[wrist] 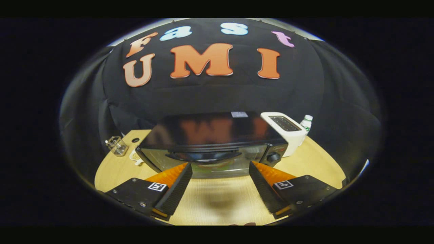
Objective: Open the toaster oven, put the food inside, and close the toaster oven door.
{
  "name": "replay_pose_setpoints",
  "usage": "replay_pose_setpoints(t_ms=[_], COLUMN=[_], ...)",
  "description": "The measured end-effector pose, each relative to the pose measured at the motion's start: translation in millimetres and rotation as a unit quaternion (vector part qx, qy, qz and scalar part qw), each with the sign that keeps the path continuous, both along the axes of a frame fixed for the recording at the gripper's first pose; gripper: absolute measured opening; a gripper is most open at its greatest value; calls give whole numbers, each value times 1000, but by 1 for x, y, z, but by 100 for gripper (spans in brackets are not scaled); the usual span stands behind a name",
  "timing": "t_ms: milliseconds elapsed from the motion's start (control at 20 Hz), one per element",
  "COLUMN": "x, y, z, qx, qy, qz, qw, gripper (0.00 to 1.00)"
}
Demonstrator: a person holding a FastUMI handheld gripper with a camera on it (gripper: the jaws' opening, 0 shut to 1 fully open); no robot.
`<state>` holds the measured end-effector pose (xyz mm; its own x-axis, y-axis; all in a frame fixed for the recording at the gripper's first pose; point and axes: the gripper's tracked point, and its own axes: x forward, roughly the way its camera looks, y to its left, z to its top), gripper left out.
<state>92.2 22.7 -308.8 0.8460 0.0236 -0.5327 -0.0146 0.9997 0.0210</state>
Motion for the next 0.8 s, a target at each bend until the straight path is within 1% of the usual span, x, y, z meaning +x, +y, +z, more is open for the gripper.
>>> replay_pose_setpoints(t_ms=[150,350,450,550,650,800], x=[5,3,-8,-21,-34,-53], y=[3,6,2,-4,-3,-13], z=[76,173,211,242,265,283], qx=[11,-4,-16,-26,-17,-9], qy=[-59,-141,-166,-186,-205,-220], qz=[-1,8,3,-2,-2,-6], qw=[998,990,986,982,979,975], gripper=[99,99,99,99,99,99])
